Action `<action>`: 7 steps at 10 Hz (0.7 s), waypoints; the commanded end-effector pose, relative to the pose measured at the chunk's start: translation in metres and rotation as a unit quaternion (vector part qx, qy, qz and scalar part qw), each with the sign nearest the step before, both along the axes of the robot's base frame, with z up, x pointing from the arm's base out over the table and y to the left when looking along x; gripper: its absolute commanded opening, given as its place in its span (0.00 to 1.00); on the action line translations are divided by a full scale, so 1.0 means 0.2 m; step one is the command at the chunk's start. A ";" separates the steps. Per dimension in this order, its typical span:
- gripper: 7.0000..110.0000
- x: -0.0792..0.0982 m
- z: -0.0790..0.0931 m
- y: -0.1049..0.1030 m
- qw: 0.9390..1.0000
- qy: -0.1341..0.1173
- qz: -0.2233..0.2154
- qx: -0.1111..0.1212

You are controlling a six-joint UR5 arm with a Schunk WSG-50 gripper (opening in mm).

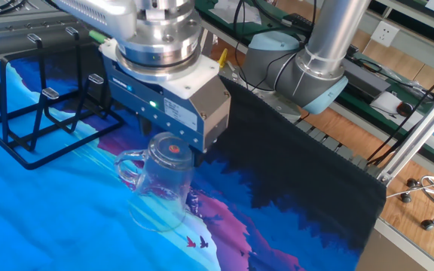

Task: Take the cup off the cup rack

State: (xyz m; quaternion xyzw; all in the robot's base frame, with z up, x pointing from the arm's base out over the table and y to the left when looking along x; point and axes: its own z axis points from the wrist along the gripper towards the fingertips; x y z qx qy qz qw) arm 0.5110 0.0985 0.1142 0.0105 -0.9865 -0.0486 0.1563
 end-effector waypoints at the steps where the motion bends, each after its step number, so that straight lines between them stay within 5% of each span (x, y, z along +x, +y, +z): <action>1: 0.79 0.05 0.12 0.03 1.000 0.008 0.000 0.008; 3: 0.79 0.12 0.15 0.03 1.000 0.013 0.000 0.017; 6: 0.79 0.22 0.10 0.14 0.998 0.010 -0.022 0.066; 7: 0.57 0.29 0.07 0.12 0.998 0.000 -0.025 0.061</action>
